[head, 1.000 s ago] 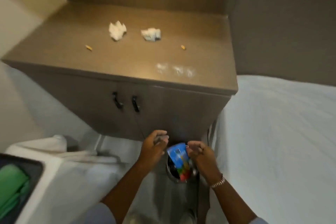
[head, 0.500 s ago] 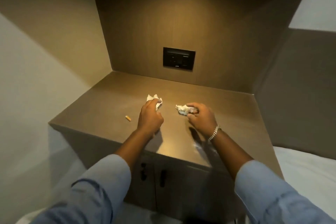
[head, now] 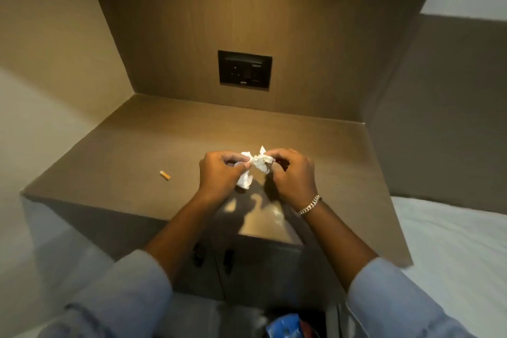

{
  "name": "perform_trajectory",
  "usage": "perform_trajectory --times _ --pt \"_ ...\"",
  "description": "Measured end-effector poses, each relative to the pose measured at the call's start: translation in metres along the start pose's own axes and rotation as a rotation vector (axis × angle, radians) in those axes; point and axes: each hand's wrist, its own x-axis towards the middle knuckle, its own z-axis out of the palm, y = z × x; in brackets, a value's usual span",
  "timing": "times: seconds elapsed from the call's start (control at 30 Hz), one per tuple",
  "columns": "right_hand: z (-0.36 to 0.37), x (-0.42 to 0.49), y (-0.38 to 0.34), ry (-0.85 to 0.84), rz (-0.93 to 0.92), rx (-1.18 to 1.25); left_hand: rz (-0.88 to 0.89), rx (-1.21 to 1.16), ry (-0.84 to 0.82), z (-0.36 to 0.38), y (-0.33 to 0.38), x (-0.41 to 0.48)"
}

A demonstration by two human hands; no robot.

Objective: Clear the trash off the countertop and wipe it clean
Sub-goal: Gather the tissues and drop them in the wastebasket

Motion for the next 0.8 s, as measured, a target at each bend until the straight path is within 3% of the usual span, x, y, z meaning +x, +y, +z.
perform_trajectory --times 0.07,0.17,0.27,0.37,0.57,0.7,0.8 --pt "-0.03 -0.048 -0.001 0.036 -0.005 0.114 -0.006 -0.193 -0.03 0.005 0.007 -0.058" --pt "-0.06 -0.134 0.021 -0.017 0.002 0.136 -0.015 -0.294 -0.061 0.024 -0.008 -0.14" --pt "-0.072 -0.215 0.062 -0.134 0.066 0.071 -0.165 -0.221 -0.08 0.063 -0.049 -0.211" --pt "-0.07 -0.264 0.112 -0.268 0.314 0.041 -0.411 -0.099 -0.125 0.105 -0.098 -0.259" --pt "-0.021 -0.323 0.226 -0.349 0.597 -0.089 -0.684 0.064 -0.16 0.172 -0.209 -0.293" --pt "0.03 -0.367 0.314 -0.546 0.741 -0.134 -0.802 0.09 -0.389 0.194 -0.292 -0.299" --pt "0.03 -0.396 0.337 -0.57 0.871 -0.136 -0.848 0.01 -0.421 0.182 -0.302 -0.313"
